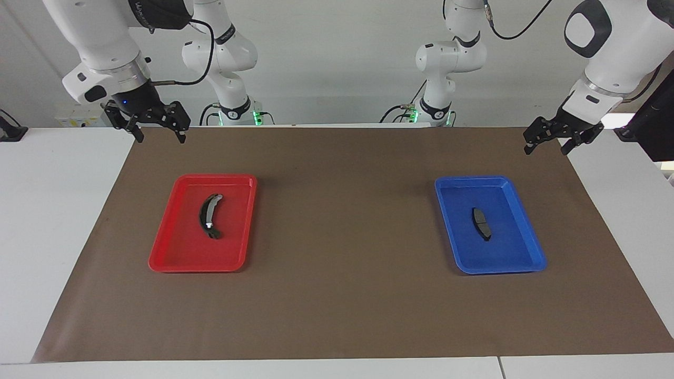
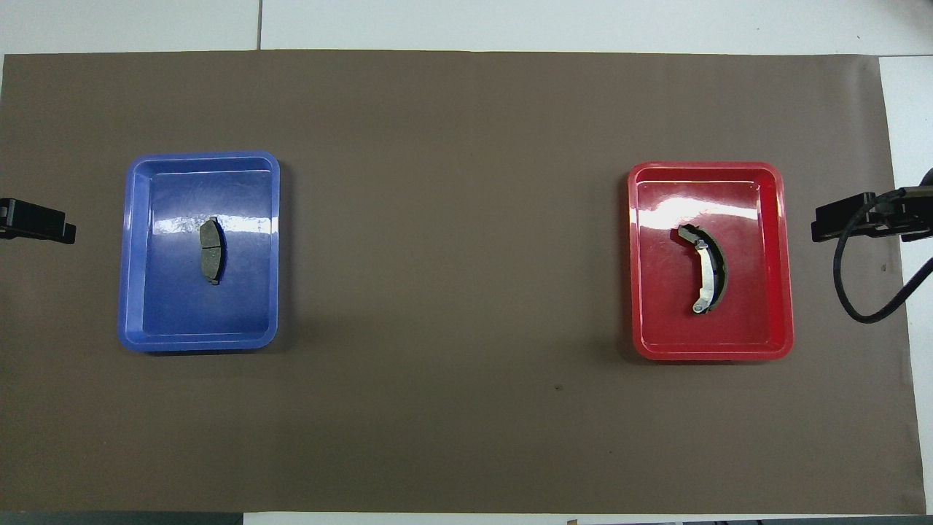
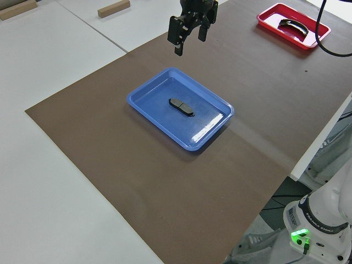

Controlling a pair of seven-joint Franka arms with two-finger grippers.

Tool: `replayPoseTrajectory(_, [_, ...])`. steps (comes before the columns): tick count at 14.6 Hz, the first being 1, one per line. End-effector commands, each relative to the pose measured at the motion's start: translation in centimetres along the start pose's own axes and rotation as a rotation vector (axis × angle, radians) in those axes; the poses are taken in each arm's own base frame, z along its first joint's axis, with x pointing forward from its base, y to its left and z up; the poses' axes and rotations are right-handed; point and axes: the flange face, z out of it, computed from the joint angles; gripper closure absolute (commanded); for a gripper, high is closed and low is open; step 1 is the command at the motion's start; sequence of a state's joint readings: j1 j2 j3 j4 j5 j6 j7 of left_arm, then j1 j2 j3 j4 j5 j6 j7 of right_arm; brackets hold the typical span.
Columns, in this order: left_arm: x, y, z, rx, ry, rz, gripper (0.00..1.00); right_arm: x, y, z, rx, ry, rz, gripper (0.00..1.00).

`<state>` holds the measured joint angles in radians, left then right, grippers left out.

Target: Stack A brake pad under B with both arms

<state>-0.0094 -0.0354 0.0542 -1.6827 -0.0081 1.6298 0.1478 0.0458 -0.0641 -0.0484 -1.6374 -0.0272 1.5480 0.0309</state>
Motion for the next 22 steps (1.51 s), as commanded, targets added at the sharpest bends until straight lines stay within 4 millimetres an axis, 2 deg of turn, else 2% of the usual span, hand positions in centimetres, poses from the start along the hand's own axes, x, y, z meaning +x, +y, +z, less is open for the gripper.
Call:
replayPoseTrajectory(1, [-0.2,0.4,0.0,0.017,-0.002,0.001,0.01,-0.3,0.1,-0.3,0.010,-0.006,-0.015,0.00])
replayPoseTrajectory(10, [-0.2,0.4,0.1,0.017,0.003,-0.001,0.01,-0.3,0.2,-0.3,0.008,-0.004,-0.017,0.00])
replayPoseTrajectory(13, [-0.2,0.5,1.2,0.021,0.035,0.003,0.01,-0.2,0.2,-0.2,0.008,-0.003,-0.015,0.00])
replayPoseTrajectory(15, [-0.8,0.8,2.9,0.025,0.071,0.004,0.02,-0.2,0.2,-0.1,0.008,-0.004,-0.014,0.00])
replayPoseTrajectory(18, [-0.7,0.9,6.6,0.027,0.107,-0.040,0.02,-0.3,0.2,-0.1,0.010,-0.004,-0.014,0.00])
replayPoseTrajectory(20, [0.2,1.5,10.0,0.025,0.123,-0.063,0.02,-0.3,0.2,0.0,0.010,-0.006,-0.014,0.00])
replayPoseTrajectory(22, [1.4,1.5,14.4,0.030,0.139,-0.070,0.02,-0.6,0.1,0.3,0.012,-0.001,-0.017,0.00])
